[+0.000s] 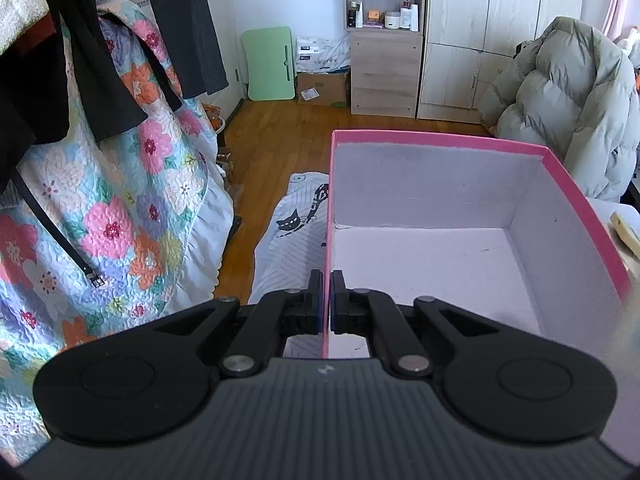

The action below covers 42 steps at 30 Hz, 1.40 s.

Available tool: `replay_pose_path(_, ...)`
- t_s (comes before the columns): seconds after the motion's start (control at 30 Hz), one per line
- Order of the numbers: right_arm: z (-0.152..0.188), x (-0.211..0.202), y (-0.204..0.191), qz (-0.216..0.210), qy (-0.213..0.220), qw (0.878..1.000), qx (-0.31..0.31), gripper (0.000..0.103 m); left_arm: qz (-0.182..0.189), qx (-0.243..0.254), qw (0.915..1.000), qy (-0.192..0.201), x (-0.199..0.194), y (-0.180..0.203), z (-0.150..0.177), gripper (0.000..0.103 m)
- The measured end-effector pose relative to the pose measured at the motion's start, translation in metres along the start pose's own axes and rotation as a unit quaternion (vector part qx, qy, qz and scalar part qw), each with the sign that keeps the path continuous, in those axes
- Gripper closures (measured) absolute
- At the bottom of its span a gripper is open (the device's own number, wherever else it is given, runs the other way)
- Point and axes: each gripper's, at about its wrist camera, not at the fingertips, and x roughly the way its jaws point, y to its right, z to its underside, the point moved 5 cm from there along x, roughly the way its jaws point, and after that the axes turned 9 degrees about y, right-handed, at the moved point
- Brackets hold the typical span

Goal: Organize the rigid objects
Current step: 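Carry the remote into the pink box and open the right tool, then return the right tool to the table and grasp the white charger cube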

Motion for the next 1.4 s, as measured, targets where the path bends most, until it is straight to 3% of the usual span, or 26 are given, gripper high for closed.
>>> replay_pose_path(0.13,0.026,0.090,0.019,0.007,-0.106,0.994,0.036,0.082,-0.006,0.010,0.9999,0.004,-0.001,0.004,0.000,0.101)
replay_pose_path(0.23,0.041,0.138,0.030,0.012,-0.149,0.985,0.081,0.082,-0.003,0.007,1.0000,0.004,-0.001,0.006,0.000,0.101)
replay_pose_path(0.57,0.053,0.200,0.038,0.064,-0.172,0.980,0.074,0.081,-0.003,0.010,0.9999,0.004,-0.001,0.006,0.000,0.101)
replay_pose_path(0.8,0.056,0.221,0.051,0.063,-0.175,0.978,0.098,0.081,-0.022,0.043,0.9988,0.005,-0.002,0.013,0.001,0.099)
replay_pose_path(0.93,0.059,0.229,0.063,0.086,-0.173,0.975,0.114,0.077,-0.031,0.058,0.9978,0.004,-0.002,0.018,0.001,0.098)
replay_pose_path(1.07,0.060,0.233,0.069,0.122,-0.172,0.971,0.108,0.059,-0.038,0.071,0.9967,0.005,-0.003,0.020,0.002,0.097)
replay_pose_path(1.13,0.054,0.223,0.062,0.141,-0.159,0.974,0.083,0.055,-0.041,0.078,0.9961,0.006,-0.003,0.021,0.002,0.097)
replay_pose_path(1.23,0.040,0.193,0.037,0.138,-0.128,0.982,-0.001,0.047,-0.041,0.078,0.9961,0.005,-0.003,0.022,0.002,0.097)
replay_pose_path(1.4,0.026,0.103,0.012,0.087,-0.078,0.992,-0.037,0.041,-0.043,0.080,0.9958,0.005,-0.004,0.023,0.001,0.097)
